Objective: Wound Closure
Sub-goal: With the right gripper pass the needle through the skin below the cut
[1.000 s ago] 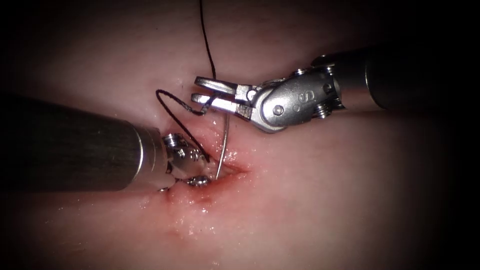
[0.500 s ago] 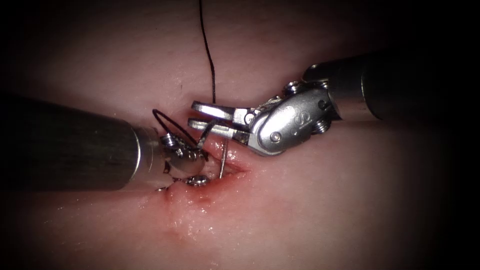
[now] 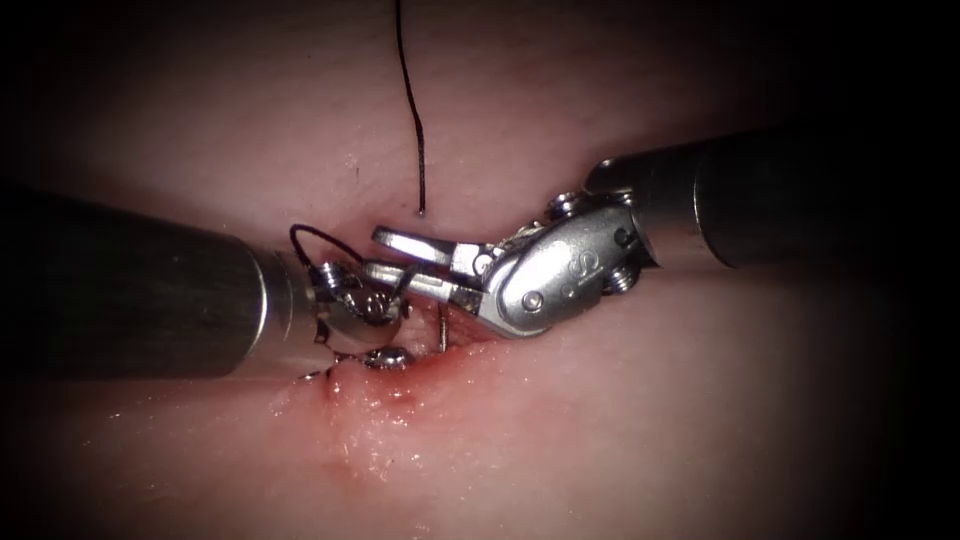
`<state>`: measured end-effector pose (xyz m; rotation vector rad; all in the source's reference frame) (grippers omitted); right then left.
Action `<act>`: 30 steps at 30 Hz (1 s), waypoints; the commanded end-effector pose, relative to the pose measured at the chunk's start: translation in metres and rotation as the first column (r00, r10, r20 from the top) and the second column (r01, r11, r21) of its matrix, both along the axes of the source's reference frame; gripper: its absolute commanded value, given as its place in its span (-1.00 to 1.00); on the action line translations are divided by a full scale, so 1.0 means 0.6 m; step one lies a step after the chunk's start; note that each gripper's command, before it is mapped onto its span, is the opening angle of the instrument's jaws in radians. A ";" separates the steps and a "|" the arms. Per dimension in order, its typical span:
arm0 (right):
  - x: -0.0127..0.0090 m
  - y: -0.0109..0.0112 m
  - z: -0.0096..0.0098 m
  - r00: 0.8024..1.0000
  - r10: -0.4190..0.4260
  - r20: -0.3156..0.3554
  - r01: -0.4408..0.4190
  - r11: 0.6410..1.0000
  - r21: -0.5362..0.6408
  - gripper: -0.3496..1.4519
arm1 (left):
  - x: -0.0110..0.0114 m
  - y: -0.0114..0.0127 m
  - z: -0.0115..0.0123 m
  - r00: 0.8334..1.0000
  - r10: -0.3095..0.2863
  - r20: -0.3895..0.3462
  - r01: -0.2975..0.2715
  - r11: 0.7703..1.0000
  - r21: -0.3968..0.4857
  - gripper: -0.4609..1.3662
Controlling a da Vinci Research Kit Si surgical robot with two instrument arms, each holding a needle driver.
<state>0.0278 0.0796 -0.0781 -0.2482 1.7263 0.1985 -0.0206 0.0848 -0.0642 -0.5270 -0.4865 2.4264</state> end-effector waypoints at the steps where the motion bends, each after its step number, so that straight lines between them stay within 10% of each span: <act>1: -0.0002 -0.0003 0.0001 1.000 0.008 0.005 -0.009 1.000 0.014 -1.00 | 0.0002 0.0001 -0.0004 1.000 -0.009 -0.006 0.009 1.000 -0.013 0.87; 19: -0.0016 0.0005 0.0024 0.994 0.107 0.016 -0.108 0.991 0.076 -1.00 | 0.0005 0.0050 -0.0159 0.998 -0.059 0.014 0.060 0.993 -0.100 0.83; 30: -0.0017 0.0010 0.0028 0.994 0.113 0.014 -0.113 0.991 0.076 -1.00 | 0.0002 0.0037 -0.0158 0.998 -0.065 -0.001 0.064 0.992 -0.109 0.62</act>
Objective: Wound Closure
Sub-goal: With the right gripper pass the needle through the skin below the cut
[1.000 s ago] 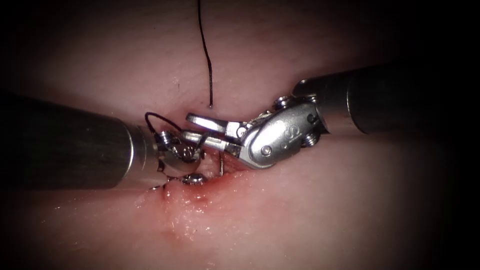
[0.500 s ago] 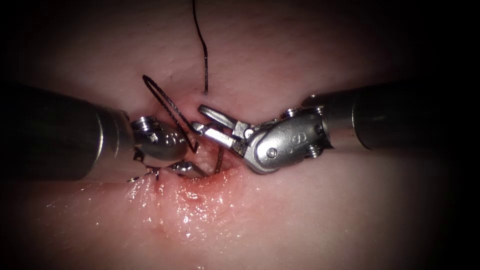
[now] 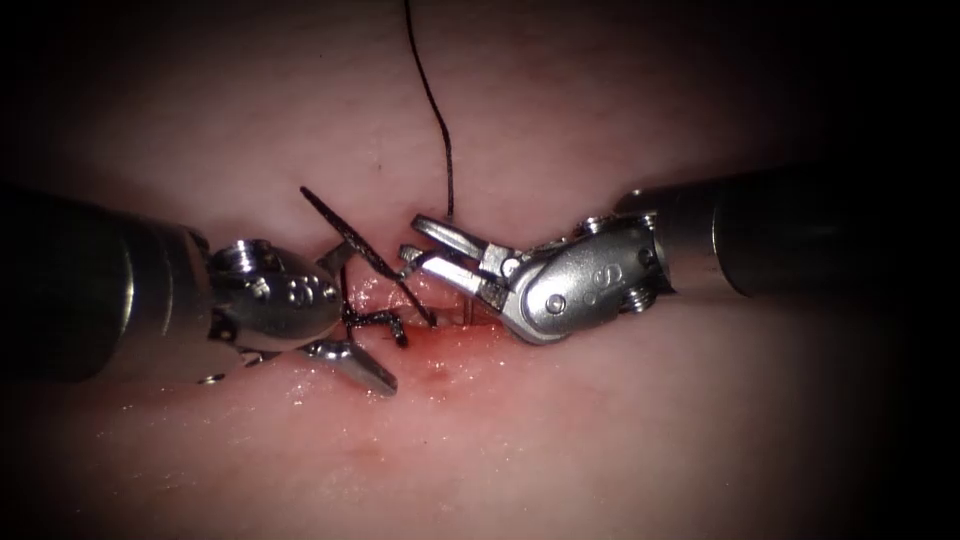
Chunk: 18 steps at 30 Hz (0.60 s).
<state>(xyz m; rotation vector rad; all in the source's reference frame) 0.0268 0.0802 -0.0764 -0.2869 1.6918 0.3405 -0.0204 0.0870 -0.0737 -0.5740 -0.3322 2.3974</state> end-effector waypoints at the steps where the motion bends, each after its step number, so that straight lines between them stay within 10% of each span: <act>1: 0.0000 0.0003 0.0001 1.000 0.013 -0.005 -0.013 1.000 0.000 -1.00 | -0.0003 -0.0001 0.0000 1.000 0.001 -0.002 -0.001 1.000 -0.001 0.52; 18: 0.0000 0.0006 0.0032 0.993 0.114 0.001 -0.113 0.984 0.141 -1.00 | -0.0070 -0.0108 -0.0045 0.990 0.030 0.137 -0.034 0.999 0.029 0.25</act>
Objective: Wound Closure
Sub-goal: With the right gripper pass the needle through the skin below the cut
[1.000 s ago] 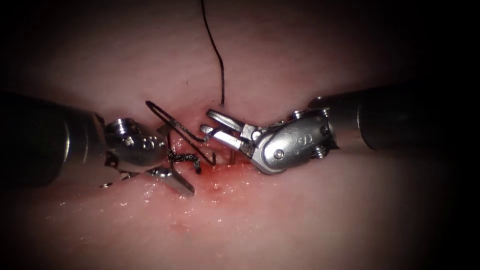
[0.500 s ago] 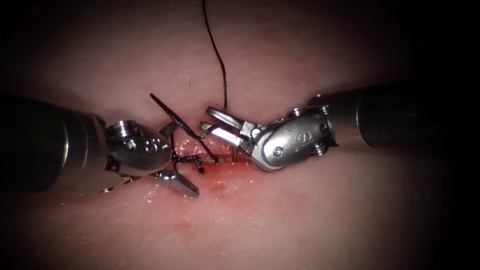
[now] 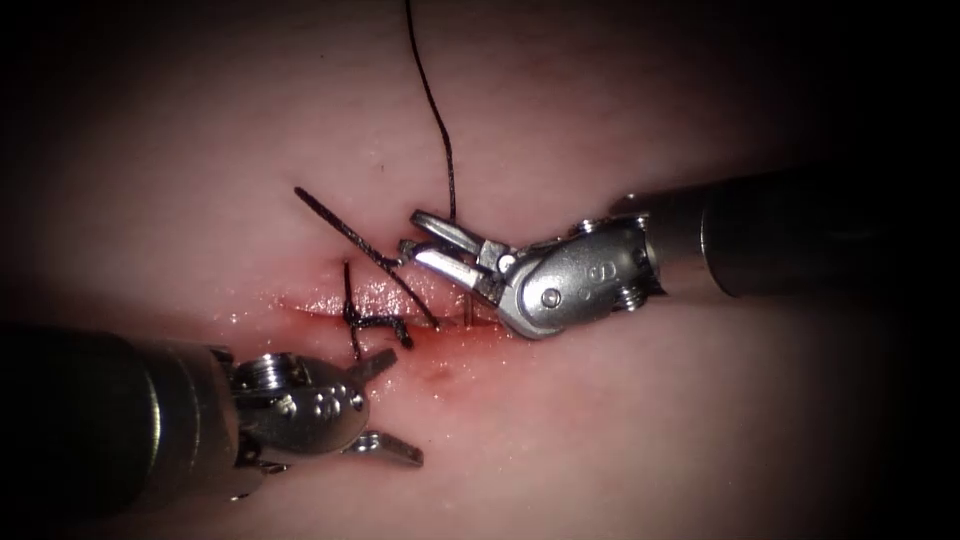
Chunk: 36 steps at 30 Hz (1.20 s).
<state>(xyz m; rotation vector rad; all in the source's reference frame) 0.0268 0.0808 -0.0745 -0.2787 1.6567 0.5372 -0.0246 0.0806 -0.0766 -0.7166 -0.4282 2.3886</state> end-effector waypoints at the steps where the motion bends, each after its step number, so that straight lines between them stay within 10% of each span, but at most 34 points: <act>1: -0.0002 -0.0004 0.0002 1.000 0.009 0.005 -0.009 1.000 0.018 -1.00 | -0.0005 -0.0005 0.0003 1.000 0.002 0.015 -0.002 1.000 0.012 0.24; 36: -0.0013 0.0042 0.0000 0.999 0.050 -0.003 -0.049 0.979 0.199 -1.00 | -0.0006 -0.0093 0.0094 0.998 0.033 0.055 -0.035 0.999 0.041 0.23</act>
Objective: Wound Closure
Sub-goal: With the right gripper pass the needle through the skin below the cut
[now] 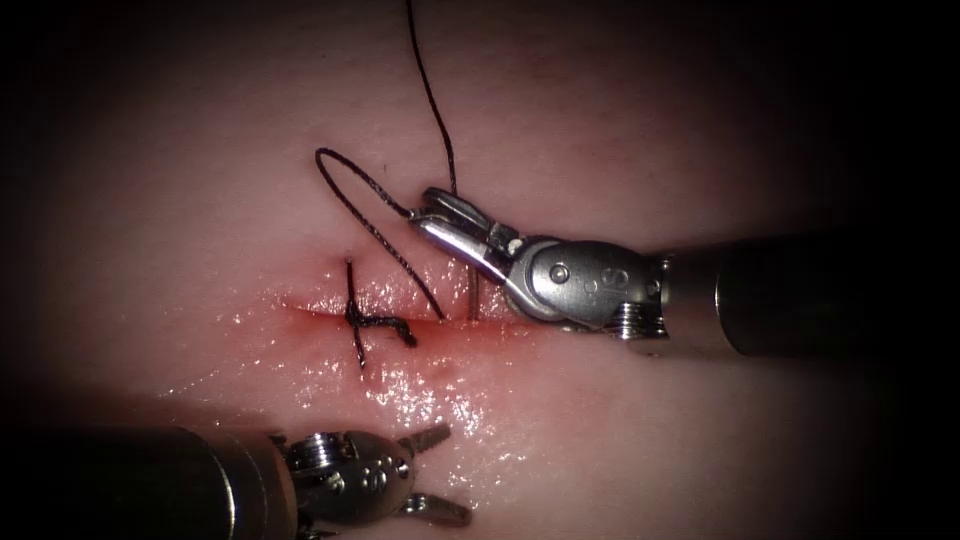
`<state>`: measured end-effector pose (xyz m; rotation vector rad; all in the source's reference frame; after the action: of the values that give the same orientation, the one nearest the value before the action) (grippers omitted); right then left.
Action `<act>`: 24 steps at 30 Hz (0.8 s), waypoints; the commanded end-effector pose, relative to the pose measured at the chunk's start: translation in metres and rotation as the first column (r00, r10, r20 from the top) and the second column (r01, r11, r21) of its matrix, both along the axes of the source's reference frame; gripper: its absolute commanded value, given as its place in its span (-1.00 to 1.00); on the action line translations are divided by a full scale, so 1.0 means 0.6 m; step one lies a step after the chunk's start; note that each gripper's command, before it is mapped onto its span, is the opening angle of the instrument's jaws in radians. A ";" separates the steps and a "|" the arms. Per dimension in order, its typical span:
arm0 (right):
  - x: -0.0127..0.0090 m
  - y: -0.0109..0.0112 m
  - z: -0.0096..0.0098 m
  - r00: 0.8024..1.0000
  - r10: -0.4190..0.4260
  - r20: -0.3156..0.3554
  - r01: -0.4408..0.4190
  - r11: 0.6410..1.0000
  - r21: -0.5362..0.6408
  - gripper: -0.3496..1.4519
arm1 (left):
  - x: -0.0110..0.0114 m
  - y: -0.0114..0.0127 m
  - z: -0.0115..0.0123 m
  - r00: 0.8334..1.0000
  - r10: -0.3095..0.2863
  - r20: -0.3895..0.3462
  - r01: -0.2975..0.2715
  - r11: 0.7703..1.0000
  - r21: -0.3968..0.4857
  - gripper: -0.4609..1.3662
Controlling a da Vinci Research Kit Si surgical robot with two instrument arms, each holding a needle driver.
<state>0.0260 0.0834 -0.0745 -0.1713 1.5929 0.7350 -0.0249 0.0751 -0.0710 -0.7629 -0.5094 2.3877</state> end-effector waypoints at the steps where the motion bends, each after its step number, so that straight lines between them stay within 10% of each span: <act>1: 0.0001 0.0004 -0.0001 1.000 0.000 -0.002 0.000 1.000 0.001 -1.00 | 0.0001 -0.0006 0.0007 1.000 0.001 0.006 -0.001 1.000 0.012 0.23; 24: -0.0008 0.0036 0.0000 0.967 0.146 -0.209 -0.084 0.957 0.279 -1.00 | 0.0030 -0.0041 0.0031 1.000 0.011 0.021 -0.012 0.999 0.033 0.20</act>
<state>0.0250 0.0857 -0.0741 0.0181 1.6929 1.0993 -0.0232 0.0726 -0.0691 -0.7713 -0.5571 2.3775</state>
